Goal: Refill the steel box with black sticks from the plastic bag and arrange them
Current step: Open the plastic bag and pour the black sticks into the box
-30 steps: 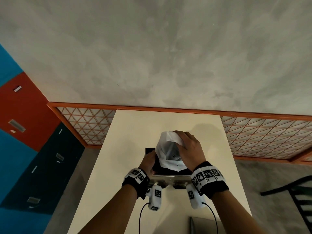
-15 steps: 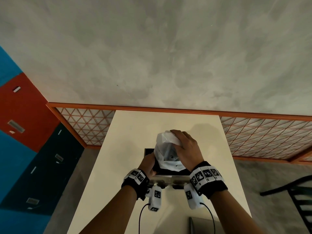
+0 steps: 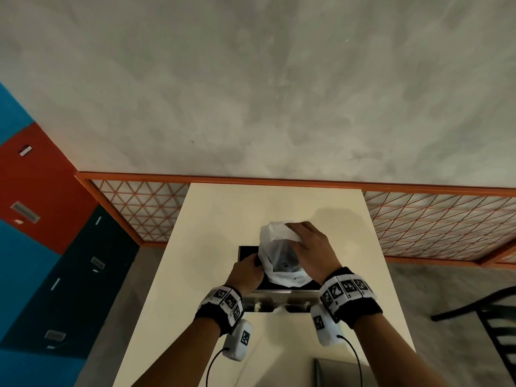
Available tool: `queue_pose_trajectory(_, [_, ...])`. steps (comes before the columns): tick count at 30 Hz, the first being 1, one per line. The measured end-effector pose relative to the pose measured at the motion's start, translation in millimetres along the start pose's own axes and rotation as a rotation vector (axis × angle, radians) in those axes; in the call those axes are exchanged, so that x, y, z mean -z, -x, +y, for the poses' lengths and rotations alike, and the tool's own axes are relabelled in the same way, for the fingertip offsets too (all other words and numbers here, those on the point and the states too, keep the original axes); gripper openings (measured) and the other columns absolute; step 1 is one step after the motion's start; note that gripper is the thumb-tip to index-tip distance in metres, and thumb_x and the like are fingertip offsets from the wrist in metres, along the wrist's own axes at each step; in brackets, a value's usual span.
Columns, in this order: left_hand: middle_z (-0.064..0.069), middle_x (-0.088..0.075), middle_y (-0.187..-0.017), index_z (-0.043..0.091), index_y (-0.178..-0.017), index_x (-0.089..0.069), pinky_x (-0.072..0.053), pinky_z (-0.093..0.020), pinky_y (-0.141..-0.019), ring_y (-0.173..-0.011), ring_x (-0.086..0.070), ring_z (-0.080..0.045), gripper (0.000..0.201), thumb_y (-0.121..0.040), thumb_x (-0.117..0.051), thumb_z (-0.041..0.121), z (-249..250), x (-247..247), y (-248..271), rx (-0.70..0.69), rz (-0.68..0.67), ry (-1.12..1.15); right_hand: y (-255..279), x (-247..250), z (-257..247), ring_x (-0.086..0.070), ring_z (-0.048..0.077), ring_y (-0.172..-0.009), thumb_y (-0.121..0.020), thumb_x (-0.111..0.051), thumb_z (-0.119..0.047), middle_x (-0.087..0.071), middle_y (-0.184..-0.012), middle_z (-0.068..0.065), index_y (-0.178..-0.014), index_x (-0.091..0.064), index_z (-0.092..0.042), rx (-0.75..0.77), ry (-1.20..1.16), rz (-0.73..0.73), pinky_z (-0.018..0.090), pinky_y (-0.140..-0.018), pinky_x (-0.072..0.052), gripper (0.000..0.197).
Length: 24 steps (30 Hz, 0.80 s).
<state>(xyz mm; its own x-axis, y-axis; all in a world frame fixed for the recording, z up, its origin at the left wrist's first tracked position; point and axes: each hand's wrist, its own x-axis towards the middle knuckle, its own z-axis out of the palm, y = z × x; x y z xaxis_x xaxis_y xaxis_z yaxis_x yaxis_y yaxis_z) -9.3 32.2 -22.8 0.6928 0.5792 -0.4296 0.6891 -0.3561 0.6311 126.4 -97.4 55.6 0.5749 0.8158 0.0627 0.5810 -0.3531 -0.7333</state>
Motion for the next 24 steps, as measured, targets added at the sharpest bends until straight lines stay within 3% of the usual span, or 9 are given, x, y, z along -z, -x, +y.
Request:
queue_pose_trajectory(4, [-0.01, -0.064, -0.127, 0.015, -0.136, -0.049, -0.046, -0.035, -0.088, -0.116, -0.059, -0.034, 0.042, -0.096, -0.054, 0.026, -8.2, -5.2, 0.7, -0.041, -0.066, -0.071, -2.6, -2.3, -0.2, -0.058, 0.027, -0.107, -0.091, -0.051, -0.006, -0.058, -0.123, 0.007, -0.129, -0.06, -0.016, -0.026, 0.04, -0.037, 0.03, -0.09, -0.048, 0.04])
queue_pose_trajectory(7, [-0.011, -0.056, -0.128, 0.016, -0.14, -0.045, -0.048, -0.043, -0.098, -0.12, -0.05, -0.035, 0.056, -0.087, -0.056, 0.03, -19.2, -13.7, -1.4, -0.079, -0.085, -0.16, -3.5, -3.4, 3.9, -0.058, 0.026, -0.107, -0.088, -0.057, -0.014, -0.057, -0.125, 0.004, -0.129, -0.058, -0.02, -0.056, 0.064, -0.048, 0.029, -0.091, -0.047, 0.042])
queue_pose_trajectory(10, [-0.009, -0.049, -0.124, 0.02, -0.136, -0.05, -0.051, -0.042, -0.094, -0.11, -0.054, -0.032, 0.055, -0.086, -0.062, 0.039, -27.6, -18.9, -1.0, -0.14, 0.054, -0.258, -0.2, -2.1, 15.0, -0.056, 0.026, -0.112, -0.086, -0.066, -0.024, -0.053, -0.128, 0.001, -0.131, -0.056, -0.018, -0.056, 0.104, -0.052, 0.027, -0.093, -0.043, 0.046])
queue_pose_trajectory(14, [-0.002, -0.043, -0.131, 0.023, -0.137, -0.053, -0.049, -0.032, -0.101, -0.123, -0.041, -0.022, 0.061, -0.083, -0.07, 0.045, -35.6, -20.9, -2.7, -0.362, 0.184, -0.248, 6.5, 2.6, 35.6, -0.037, 0.025, -0.133, -0.073, -0.072, -0.058, -0.034, -0.146, -0.003, -0.143, -0.034, -0.039, -0.122, 0.322, -0.155, 0.047, -0.108, -0.037, 0.082])
queue_pose_trajectory(18, [0.001, -0.041, -0.142, 0.025, -0.145, -0.045, -0.039, -0.036, -0.114, -0.134, -0.035, -0.02, 0.083, -0.074, -0.074, 0.055, -38.7, -23.7, -7.0, -0.568, 0.252, -0.218, 11.6, -6.9, 44.3, -0.036, 0.028, -0.133, -0.061, -0.082, -0.054, -0.029, -0.149, -0.001, -0.149, -0.025, -0.038, -0.149, 0.197, -0.201, 0.048, -0.107, -0.041, 0.106])
queue_pose_trajectory(22, [-0.002, -0.035, -0.153, 0.02, -0.153, -0.033, -0.032, -0.046, -0.119, -0.143, -0.032, -0.026, 0.115, -0.065, -0.069, 0.084, -45.2, -26.3, -12.5, -0.537, 0.24, -0.236, 7.1, -16.5, 42.0, -0.031, 0.031, -0.136, -0.064, -0.078, -0.055, -0.026, -0.15, -0.001, -0.149, -0.024, -0.035, -0.167, 0.315, -0.227, 0.052, -0.104, -0.041, 0.103])
queue_pose_trajectory(24, [-0.001, -0.041, -0.152, 0.019, -0.152, -0.035, -0.036, -0.047, -0.116, -0.141, -0.04, -0.023, 0.118, -0.06, -0.078, 0.08, -41.9, -26.3, -13.4, -0.484, 0.213, -0.038, 4.3, -22.9, 33.0, -0.03, 0.031, -0.136, -0.067, -0.073, -0.06, -0.027, -0.15, -0.001, -0.148, -0.026, -0.036, -0.112, 0.395, -0.232, 0.054, -0.104, -0.04, 0.096])
